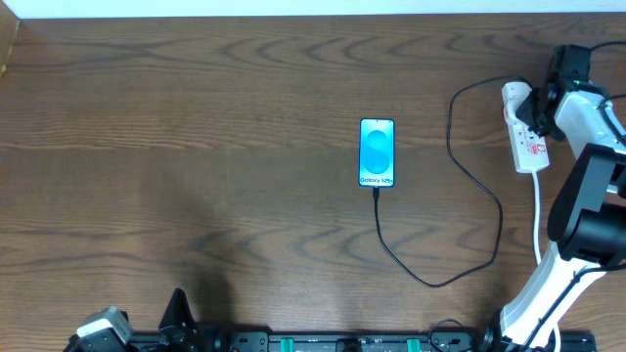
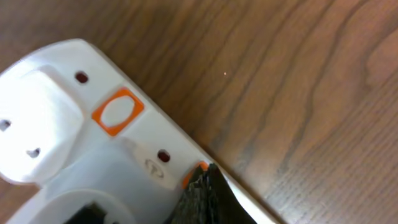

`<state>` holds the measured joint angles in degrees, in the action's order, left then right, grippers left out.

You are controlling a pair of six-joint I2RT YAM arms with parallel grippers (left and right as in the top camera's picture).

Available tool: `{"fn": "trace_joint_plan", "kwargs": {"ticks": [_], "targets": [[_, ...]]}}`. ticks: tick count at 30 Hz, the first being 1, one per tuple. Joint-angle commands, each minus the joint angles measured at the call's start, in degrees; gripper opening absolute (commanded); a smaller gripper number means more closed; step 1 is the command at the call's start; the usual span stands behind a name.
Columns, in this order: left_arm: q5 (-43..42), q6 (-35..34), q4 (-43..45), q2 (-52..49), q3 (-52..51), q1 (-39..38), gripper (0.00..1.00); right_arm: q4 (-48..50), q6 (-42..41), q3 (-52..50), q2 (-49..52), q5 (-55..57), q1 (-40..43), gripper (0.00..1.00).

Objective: Plug charger to phone and switch on socket
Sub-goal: 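Press down on the orange switch with the right gripper tip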

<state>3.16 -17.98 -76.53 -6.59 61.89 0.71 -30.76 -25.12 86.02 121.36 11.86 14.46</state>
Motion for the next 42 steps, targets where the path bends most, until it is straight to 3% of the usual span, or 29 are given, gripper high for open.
{"fn": "trace_joint_plan", "kwargs": {"ticks": [1, 31, 42], "targets": [[0.3, 0.1, 0.0, 0.5, -0.1, 0.3, 0.91, 0.9, 0.6, -3.2, 0.7, -9.8, -3.3, 0.01], [0.3, 0.2, 0.0, 0.5, -0.1, 0.3, 0.91, 2.3, 4.7, -3.7, 0.6, -14.2, -9.5, 0.01], [0.3, 0.2, 0.0, 0.5, -0.1, 0.3, 0.91, 3.6, 8.7, -3.7, 0.5, -24.9, -9.5, 0.01]]}}
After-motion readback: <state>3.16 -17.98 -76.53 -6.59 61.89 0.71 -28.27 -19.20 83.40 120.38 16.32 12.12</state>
